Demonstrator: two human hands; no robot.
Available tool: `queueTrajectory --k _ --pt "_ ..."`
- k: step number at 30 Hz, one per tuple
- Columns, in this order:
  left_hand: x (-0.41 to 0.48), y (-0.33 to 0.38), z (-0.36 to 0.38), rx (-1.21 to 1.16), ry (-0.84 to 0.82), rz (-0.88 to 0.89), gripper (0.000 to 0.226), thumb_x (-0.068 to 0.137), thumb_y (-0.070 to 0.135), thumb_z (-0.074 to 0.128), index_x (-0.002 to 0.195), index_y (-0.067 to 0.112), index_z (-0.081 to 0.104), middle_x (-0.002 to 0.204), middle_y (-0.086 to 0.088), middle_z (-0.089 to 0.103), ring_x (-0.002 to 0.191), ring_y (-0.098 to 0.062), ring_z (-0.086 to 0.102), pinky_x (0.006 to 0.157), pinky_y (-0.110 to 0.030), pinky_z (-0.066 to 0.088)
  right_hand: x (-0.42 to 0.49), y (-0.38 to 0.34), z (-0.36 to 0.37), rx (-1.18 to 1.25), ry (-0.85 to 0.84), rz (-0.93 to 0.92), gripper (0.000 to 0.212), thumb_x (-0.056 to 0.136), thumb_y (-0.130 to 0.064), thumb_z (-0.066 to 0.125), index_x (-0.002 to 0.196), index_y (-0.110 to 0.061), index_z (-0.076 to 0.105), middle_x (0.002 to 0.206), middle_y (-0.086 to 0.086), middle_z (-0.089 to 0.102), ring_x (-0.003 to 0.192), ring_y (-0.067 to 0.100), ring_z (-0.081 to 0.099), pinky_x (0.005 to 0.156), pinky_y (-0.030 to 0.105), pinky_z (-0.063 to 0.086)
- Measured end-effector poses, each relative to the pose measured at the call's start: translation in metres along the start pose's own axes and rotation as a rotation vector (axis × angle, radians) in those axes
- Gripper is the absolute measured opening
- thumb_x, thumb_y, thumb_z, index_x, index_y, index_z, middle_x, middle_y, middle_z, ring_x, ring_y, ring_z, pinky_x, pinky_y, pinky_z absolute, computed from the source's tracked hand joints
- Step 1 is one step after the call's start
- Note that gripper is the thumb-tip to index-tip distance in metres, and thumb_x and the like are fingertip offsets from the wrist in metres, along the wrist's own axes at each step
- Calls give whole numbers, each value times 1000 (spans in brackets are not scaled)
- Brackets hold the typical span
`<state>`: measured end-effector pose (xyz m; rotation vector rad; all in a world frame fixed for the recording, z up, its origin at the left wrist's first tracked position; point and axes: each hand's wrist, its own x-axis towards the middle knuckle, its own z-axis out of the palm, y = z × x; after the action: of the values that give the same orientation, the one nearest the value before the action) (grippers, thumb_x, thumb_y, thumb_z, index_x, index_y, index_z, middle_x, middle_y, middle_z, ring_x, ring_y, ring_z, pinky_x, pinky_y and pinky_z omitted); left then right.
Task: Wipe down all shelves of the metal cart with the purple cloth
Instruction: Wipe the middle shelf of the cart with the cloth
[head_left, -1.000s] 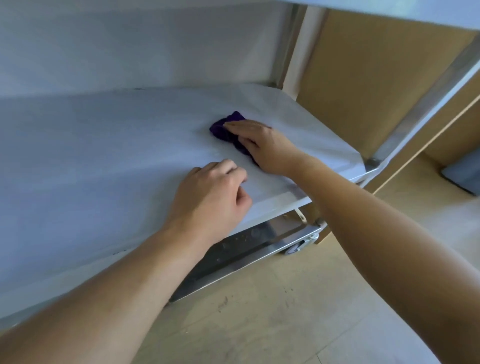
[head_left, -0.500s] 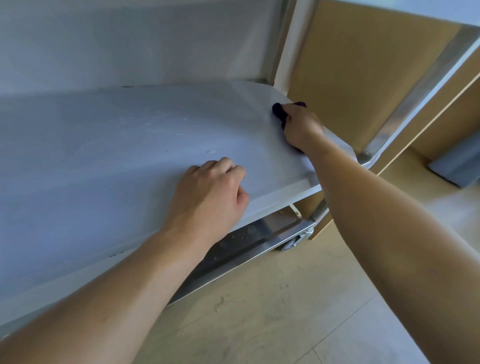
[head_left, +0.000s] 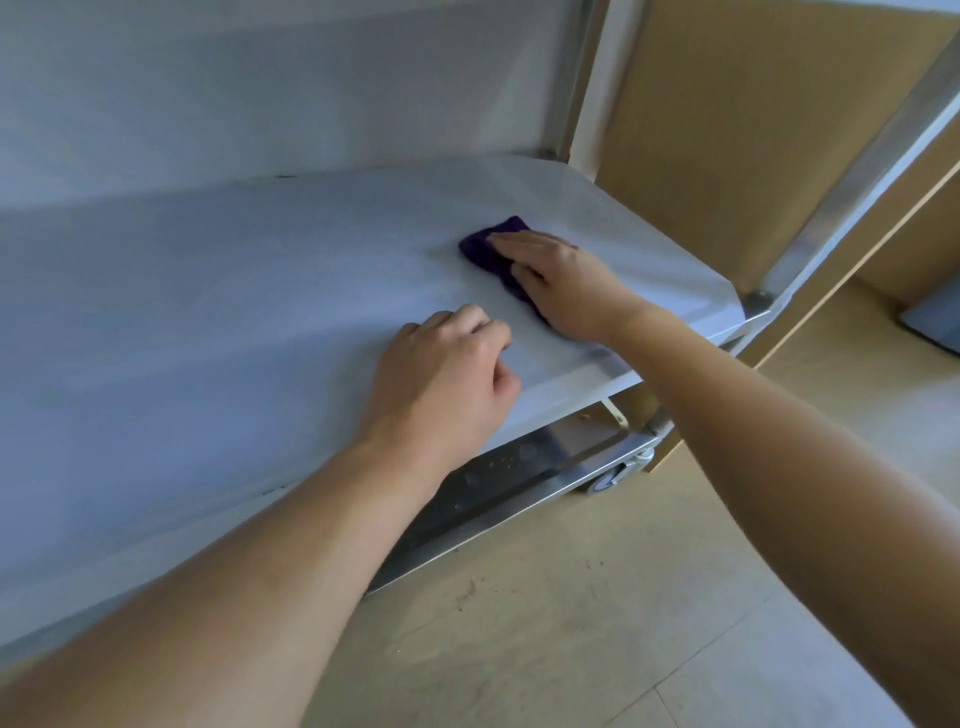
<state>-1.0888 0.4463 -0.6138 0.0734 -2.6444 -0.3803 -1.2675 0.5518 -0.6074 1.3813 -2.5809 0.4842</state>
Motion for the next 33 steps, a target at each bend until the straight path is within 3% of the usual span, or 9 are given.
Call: queueTrajectory --k 5,11,17,22,25,29,33 --pt "3 -2 2 24 1 32 42 78 27 30 87 11 67 90 -3 66 82 -30 60 70 -41 50 -1 -14 0 9 -28 12 43 99 -9 41 142 -9 43 147 7 44 138 24 37 115 26 22" --pt "0 -3 -1 43 16 20 16 78 17 48 80 11 62 82 -5 60 77 -30 55 62 -34 37 -9 -38 8 79 0 -90 42 97 -7 43 138 -12 49 143 4 49 136 22 40 108 16 21" --pt "-7 -6 -13 -4 -49 -53 22 86 18 49 98 12 67 99 -3 67 90 -29 60 71 -43 52 -8 -45 5 79 -5 -26 42 97 -6 41 138 -12 50 142 5 50 135 24 41 111 25 27" --pt "-15 -17 -30 -69 -88 -111 26 91 21 50 109 18 68 116 5 67 101 -23 61 80 -38 52 -4 -52 6 99 -26 14 42 98 -10 41 138 -15 50 143 3 50 136 23 40 114 30 28" --pt "-33 -46 -51 -57 -110 -70 29 89 24 48 108 21 70 119 9 67 108 -19 61 85 -37 53 -2 -55 6 107 -31 33 41 99 -12 40 139 -16 49 144 2 49 137 22 38 115 30 26" --pt "-65 -109 -94 28 -62 -97 33 83 25 45 98 19 73 110 6 71 102 -23 65 85 -39 55 0 -56 5 83 -33 61 41 100 -13 38 140 -18 47 146 2 47 138 22 36 115 30 24" --pt "-89 -147 -109 -16 37 -215 24 87 6 57 100 15 75 113 5 71 101 -18 67 90 -35 53 7 -64 7 93 2 164 42 100 -12 37 140 -18 47 145 3 46 135 25 38 110 29 28"
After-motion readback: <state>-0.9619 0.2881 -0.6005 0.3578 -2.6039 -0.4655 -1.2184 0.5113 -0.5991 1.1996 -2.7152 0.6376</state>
